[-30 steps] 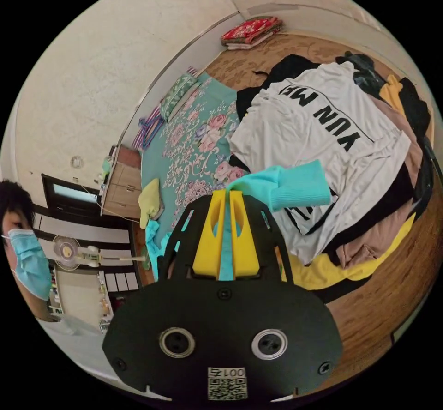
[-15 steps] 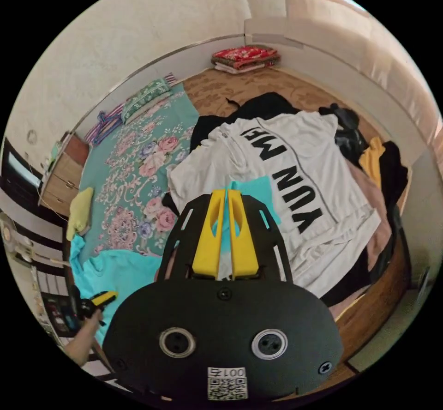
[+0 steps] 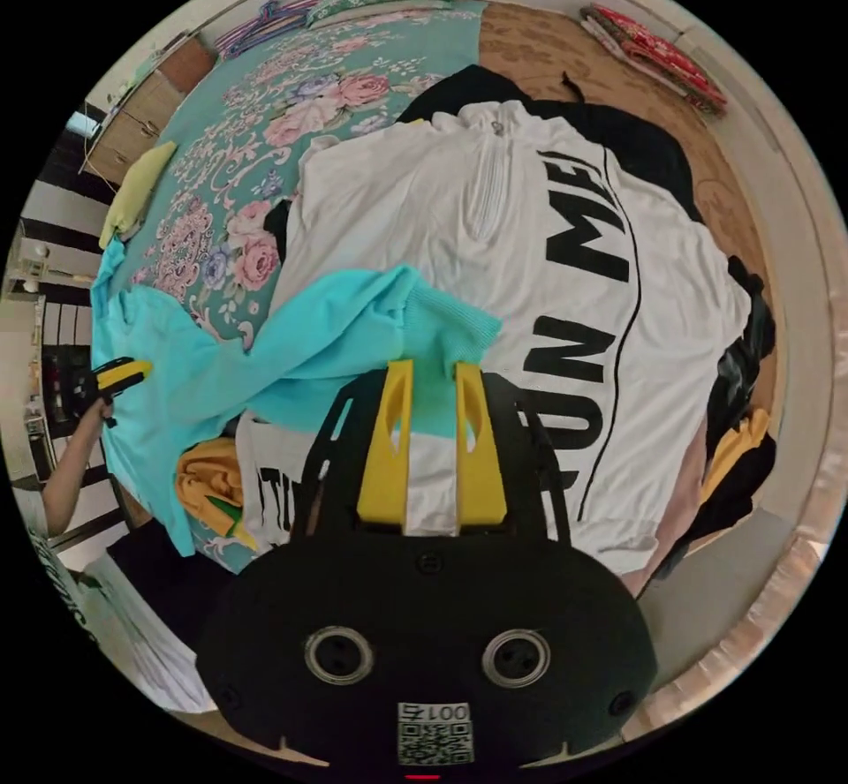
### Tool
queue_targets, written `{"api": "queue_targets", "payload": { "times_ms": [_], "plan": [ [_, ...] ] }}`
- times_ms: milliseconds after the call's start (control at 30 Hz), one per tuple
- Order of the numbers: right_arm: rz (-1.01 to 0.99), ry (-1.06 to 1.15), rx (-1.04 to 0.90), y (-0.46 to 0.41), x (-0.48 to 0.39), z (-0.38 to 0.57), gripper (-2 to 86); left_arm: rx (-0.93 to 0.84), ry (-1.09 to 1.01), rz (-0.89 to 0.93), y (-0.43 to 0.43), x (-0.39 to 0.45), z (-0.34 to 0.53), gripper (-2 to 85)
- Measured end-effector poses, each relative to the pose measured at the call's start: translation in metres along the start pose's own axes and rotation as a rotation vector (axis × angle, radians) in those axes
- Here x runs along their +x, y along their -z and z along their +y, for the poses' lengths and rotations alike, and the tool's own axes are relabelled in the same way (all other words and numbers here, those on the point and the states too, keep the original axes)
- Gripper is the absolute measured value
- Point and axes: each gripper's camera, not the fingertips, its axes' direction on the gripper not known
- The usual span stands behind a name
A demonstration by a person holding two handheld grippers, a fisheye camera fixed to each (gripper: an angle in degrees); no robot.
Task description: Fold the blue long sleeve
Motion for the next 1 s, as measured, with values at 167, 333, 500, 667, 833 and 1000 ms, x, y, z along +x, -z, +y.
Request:
{"api": "queue_targets", "payload": {
  "times_ms": [167, 333, 500, 667, 833, 1000],
  "plan": [
    [0.122, -0.080, 0.177, 0.049, 0.001, 0.051, 1.4, -0.032, 0.029, -0.017, -0.012, 0.013, -0.017, -1.0],
    [-0.118, -0.174, 0.226, 0.110, 0.027, 0.120, 0.7, -0.023, 0.007, -0.035, -0.024, 0.032, -0.028, -1.0],
    [-0.271, -0.285, 0.128, 0.137, 0.070, 0.158, 0.5, 0.101, -0.105, 0.028, -0.023, 0.067, -0.057, -1.0],
    [-0.184, -0.352, -0.066, 0.083, 0.115, 0.187, 0.5, 0.040, -0.210, -0.113, -0.070, 0.110, -0.109, -1.0],
    [-0.212, -0.446, -0.047, 0.032, 0.137, 0.224, 0.4, 0.085, -0.243, -0.156, -0.087, 0.136, -0.115, -1.0],
    [-0.236, -0.460, 0.126, 0.069, 0.137, 0.253, 0.4, 0.098, -0.243, -0.109, -0.105, 0.152, -0.120, -1.0]
  ]
}}
